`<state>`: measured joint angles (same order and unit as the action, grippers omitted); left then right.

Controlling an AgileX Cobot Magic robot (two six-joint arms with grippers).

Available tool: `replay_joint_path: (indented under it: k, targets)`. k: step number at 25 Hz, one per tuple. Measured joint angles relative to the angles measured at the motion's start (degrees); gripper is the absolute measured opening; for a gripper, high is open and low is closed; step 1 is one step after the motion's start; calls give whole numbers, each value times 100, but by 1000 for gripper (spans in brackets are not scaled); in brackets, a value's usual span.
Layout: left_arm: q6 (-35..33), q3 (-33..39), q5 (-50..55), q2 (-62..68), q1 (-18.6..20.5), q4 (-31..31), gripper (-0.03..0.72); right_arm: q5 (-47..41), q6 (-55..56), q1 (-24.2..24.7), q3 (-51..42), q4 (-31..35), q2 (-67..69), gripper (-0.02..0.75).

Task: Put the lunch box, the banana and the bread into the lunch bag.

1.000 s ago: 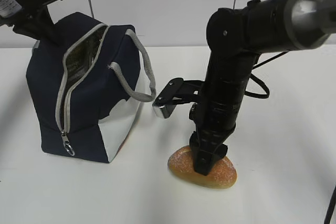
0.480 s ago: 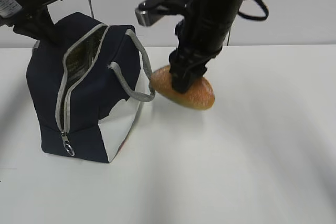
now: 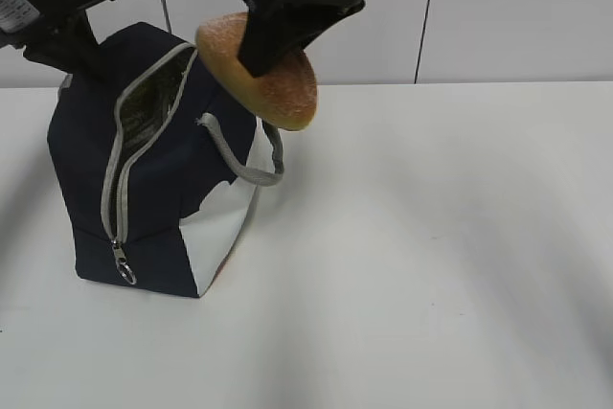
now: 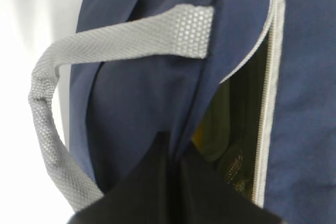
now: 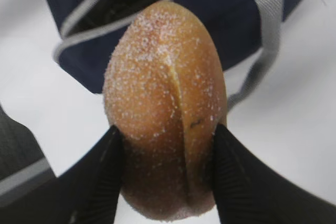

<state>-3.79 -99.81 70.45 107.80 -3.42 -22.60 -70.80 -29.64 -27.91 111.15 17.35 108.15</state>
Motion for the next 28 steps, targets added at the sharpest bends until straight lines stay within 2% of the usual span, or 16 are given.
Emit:
replay_joint_path:
  k: [6, 10, 17, 20, 22, 26, 28]
  targets:
    - [0, 0, 0, 0, 0, 0, -3, 460, 5, 0, 4, 1359, 206, 359]
    - [0, 0, 0, 0, 0, 0, -3, 726, 272, 0, 4, 2032, 522, 359]
    - [0, 0, 23, 0, 0, 0, -3, 1314, 1430, 0, 4, 2555, 1070, 359]
    - [0, 0, 23, 0, 0, -5, -3, 1422, 1528, 0, 4, 2630, 1177, 366]
    - [0, 0, 29, 0, 0, -5, -3, 1471, 1554, 0, 4, 2640, 1237, 410]
    - [0, 0, 23, 0, 0, -21, -3, 1571, 1388, 0, 4, 2640, 1265, 600]
    - [0, 0, 23, 0, 0, -20, -3, 1623, 1334, 0, 4, 2615, 1275, 641]
